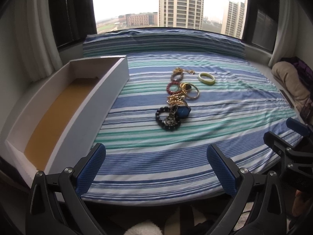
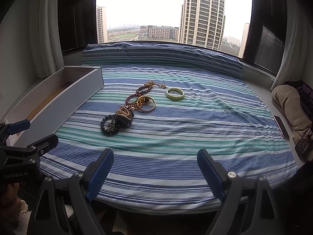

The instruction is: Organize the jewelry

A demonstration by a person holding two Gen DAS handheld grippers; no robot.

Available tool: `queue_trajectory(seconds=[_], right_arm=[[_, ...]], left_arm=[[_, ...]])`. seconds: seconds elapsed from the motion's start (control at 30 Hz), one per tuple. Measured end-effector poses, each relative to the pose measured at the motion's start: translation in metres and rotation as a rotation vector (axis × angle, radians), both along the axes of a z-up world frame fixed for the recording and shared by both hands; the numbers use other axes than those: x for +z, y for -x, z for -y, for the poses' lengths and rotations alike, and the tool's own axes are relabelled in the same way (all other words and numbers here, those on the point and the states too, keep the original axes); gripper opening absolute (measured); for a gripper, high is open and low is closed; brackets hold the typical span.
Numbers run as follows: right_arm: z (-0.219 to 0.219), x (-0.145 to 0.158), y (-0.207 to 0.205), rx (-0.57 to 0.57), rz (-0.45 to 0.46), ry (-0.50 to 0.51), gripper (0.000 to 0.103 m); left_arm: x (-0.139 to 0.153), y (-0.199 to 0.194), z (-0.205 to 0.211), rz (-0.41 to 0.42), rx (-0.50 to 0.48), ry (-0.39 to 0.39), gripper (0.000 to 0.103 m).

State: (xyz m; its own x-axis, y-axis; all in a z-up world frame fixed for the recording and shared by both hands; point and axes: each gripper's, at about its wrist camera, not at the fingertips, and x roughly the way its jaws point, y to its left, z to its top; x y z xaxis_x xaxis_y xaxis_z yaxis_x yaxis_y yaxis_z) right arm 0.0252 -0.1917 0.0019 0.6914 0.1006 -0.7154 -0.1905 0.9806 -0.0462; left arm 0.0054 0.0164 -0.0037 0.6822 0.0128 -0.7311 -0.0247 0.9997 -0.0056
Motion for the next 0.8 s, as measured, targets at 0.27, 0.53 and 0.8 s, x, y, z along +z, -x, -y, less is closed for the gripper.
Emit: queue_trajectory(seconds=[0.27,0.53,0.8], right_arm=[[-0.0025,0.0008,-0.0002,0.008,0.006,-0.002,0.089],[0.0002,-0.0002,-0.0002,0.005,0.000,-0.012,0.089],[-0.0036,-0.0024,-0.0014,0.009,-0.009,-0.015,0.089]], left_arm=[[0.0014,-0.0006,0.0029,0.009,0.002,-0.010,0.103],[-0.0009,-0.0026,0.0044,-0.006,0.002,-0.017,0.103],[-0.0031,-0.0041,0.0063,-0.017,0.003,-0.022,0.102]])
